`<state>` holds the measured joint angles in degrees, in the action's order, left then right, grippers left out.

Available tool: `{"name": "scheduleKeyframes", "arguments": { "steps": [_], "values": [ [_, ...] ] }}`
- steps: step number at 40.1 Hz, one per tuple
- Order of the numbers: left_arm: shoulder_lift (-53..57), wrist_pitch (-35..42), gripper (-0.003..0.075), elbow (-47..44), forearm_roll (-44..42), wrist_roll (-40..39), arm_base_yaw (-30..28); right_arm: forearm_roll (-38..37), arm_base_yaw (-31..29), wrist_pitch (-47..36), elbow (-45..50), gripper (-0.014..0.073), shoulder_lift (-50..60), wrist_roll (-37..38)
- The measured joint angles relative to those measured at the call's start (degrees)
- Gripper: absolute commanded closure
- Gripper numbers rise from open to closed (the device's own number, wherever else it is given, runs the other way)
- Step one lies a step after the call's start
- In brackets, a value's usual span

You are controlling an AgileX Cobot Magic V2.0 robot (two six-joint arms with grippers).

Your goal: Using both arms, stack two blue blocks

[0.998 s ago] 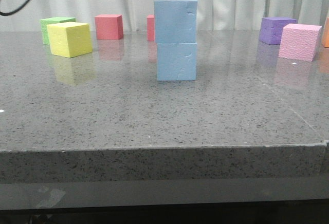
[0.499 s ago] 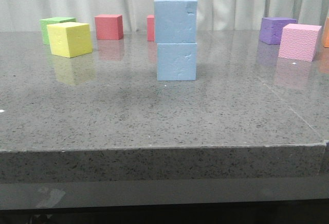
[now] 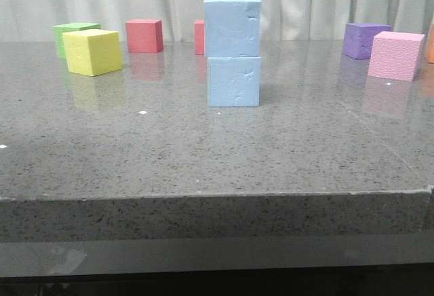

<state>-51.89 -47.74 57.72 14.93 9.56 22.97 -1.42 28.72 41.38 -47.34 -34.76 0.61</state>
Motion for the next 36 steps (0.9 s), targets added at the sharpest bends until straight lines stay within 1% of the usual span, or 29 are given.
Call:
{"name": "scheduleKeyframes", "arguments": {
  "steps": [6,13,15,17,18,19,22,23,24,26,27,28,29,31,36],
  "values": [
    [8.4,1.8,0.0176,-7.9,-0.6,0.0,-0.1,0.0,0.0,0.0,0.0,0.0001,0.0,0.0],
    [14.7,2.8,0.0178,-12.9,-1.0,0.0,-0.3,0.0,0.0,0.0,0.0,0.0001,0.0,0.0],
    [15.3,3.3,0.0209,-13.5,-1.0,0.0,-0.3,0.0,0.0,0.0,0.0,0.0004,0.0,0.0],
    [15.7,3.7,0.0281,-13.7,-1.0,0.0,-0.3,0.0,0.0,0.0,0.0,0.0030,0.0,0.0],
    [15.7,3.8,0.0318,-13.7,-1.0,0.0,-0.3,0.0,0.0,0.0,0.0,0.0065,0.0,0.0],
    [15.7,4.1,0.0371,-13.9,-1.0,-0.1,-0.3,0.0,0.0,0.0,0.0,0.0116,0.0,0.0],
    [15.7,5.1,0.0510,-13.9,-1.0,-0.1,-0.3,0.0,0.0,0.0,0.0,0.0297,0.0,0.0],
    [15.7,5.3,0.0563,-13.9,-1.2,-0.1,-0.3,0.0,0.0,0.0,0.0,0.0379,0.0,0.0],
    [15.7,5.6,0.0612,-13.9,-1.4,-0.1,-0.3,0.0,0.0,0.0,0.0,0.0440,0.0,0.0],
    [15.7,6.2,0.0687,-13.9,-2.1,-0.1,-0.3,0.0,0.0,0.0,0.0,0.0584,0.0,0.0],
    [15.7,6.4,0.0716,-13.9,-2.5,-0.1,-0.3,0.0,0.0,0.0,0.0,0.0630,0.0,0.0],
    [15.7,6.6,0.0739,-13.9,-2.6,-0.1,-0.3,0.0,0.0,0.0,0.0,0.0687,0.0,0.0],
    [15.7,6.7,0.0739,-13.9,-2.9,-0.1,-0.3,0.0,0.0,0.0,0.0,0.0725,0.0,0.0],
    [15.7,6.8,0.0739,-13.9,-3.0,-0.1,-0.3,0.0,0.0,0.0,0.0,0.0711,0.0,0.0],
    [15.7,7.1,0.0739,-13.9,-3.2,-0.1,-0.3,0.0,0.0,0.0,0.0,0.0717,0.0,0.0]
  ]
}}
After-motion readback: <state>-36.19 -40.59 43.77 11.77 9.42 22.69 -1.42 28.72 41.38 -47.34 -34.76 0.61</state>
